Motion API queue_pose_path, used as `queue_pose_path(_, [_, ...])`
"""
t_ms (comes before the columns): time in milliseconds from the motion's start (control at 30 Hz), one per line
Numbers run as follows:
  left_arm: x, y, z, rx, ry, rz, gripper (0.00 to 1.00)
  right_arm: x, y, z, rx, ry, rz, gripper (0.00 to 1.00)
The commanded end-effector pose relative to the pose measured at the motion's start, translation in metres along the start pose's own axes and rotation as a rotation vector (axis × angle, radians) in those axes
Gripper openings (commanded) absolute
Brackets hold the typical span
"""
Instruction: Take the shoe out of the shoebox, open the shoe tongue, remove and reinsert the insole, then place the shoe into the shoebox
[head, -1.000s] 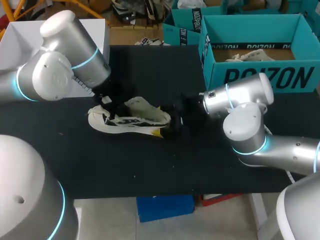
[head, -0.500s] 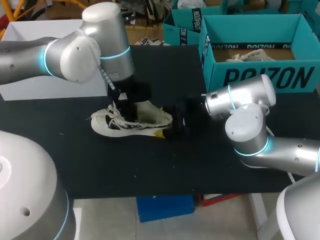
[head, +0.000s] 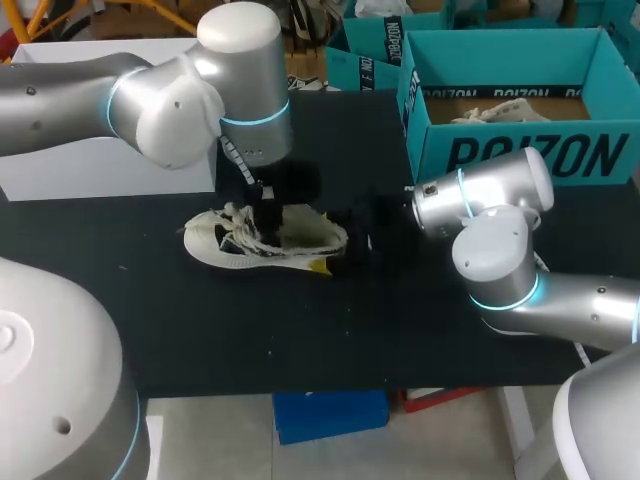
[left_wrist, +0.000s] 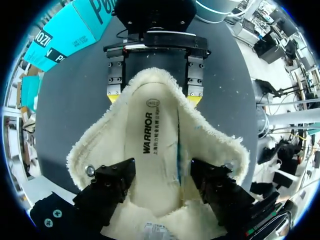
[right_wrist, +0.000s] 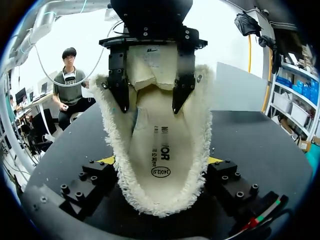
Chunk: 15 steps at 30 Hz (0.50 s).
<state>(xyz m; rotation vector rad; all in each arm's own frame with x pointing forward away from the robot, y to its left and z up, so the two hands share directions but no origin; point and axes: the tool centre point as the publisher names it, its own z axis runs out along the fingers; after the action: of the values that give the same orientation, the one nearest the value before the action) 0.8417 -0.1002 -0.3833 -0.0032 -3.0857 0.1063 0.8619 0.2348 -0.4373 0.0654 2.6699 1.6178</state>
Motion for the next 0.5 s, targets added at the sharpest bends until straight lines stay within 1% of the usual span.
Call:
queue_pose_path(33, [0.008, 0.01, -0.003, 0.005, -0.03, -0.008, 0.0, -0.003, -0.004, 0.002, -0.001, 0.001, 0.002, 0.0])
queue_pose_path(67, [0.008, 0.011, -0.001, 0.004, -0.026, -0.009, 0.0, -0.003, -0.004, 0.002, -0.001, 0.001, 0.002, 0.0])
queue_pose_path(100, [0.008, 0.011, 0.0, 0.002, -0.023, -0.009, 0.05, -0.003, -0.004, 0.002, -0.001, 0.001, 0.002, 0.0])
queue_pose_path(133, [0.008, 0.012, 0.0, 0.001, -0.022, -0.009, 0.02, -0.003, -0.004, 0.002, -0.001, 0.001, 0.002, 0.0])
queue_pose_path(267, [0.007, 0.011, -0.006, 0.015, -0.036, 0.006, 0.0, -0.003, -0.004, 0.002, -0.001, 0.001, 0.002, 0.0])
queue_pose_path(433, [0.008, -0.002, -0.011, 0.003, -0.081, 0.066, 0.08, -0.003, -0.004, 0.002, -0.001, 0.001, 0.002, 0.0])
queue_pose_path(500, [0.008, -0.007, -0.013, 0.005, -0.074, 0.086, 0.09, -0.003, -0.004, 0.002, -0.001, 0.001, 0.002, 0.0])
